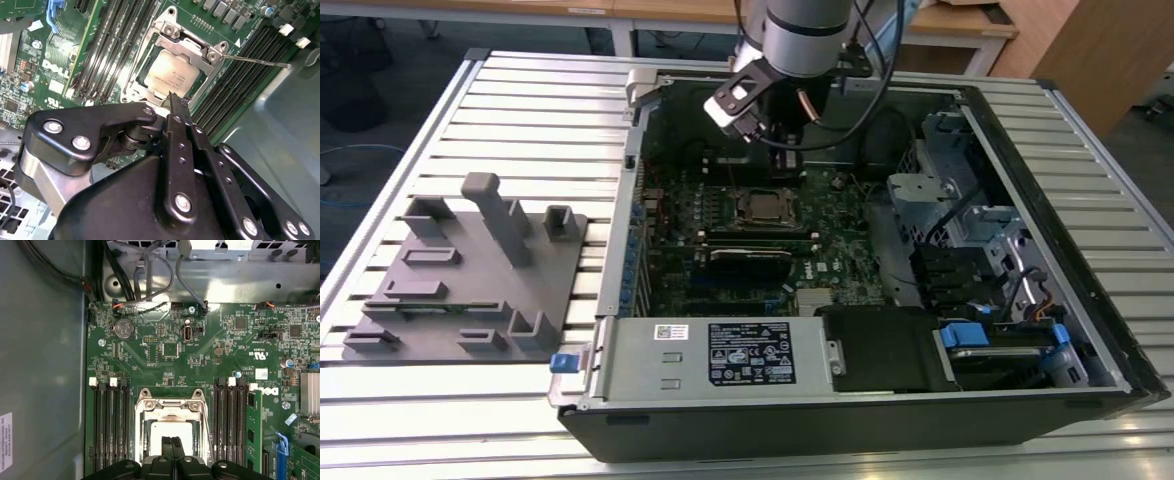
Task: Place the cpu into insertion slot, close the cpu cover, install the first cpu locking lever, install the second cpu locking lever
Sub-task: 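Close the cpu cover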
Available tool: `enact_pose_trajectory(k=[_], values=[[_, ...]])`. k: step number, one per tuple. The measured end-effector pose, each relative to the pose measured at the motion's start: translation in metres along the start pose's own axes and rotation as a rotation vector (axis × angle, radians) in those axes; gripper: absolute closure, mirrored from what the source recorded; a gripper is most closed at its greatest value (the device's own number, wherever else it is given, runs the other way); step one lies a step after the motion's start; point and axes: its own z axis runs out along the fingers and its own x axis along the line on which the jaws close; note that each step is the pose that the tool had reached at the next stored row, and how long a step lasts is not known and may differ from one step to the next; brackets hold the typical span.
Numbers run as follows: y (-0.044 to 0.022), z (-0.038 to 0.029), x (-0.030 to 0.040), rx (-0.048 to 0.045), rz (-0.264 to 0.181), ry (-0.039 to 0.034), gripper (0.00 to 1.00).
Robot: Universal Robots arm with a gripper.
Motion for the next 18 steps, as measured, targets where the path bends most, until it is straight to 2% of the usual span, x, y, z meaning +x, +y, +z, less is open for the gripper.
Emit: enact_pose_trajectory(k=[4, 7, 11, 18], values=[[-0.0010, 0.0033, 0.0000, 0.0000, 0.000, -0.0001, 0.90], [-0.0052, 0.0050, -0.0001, 0.0000, 0.000, -0.0001, 0.90], [-0.0065, 0.0102, -0.0002, 0.0000, 0.000, 0.0000, 0.90], [-0.0070, 0.0122, -0.0002, -0.0001, 0.000, 0.0001, 0.90]])
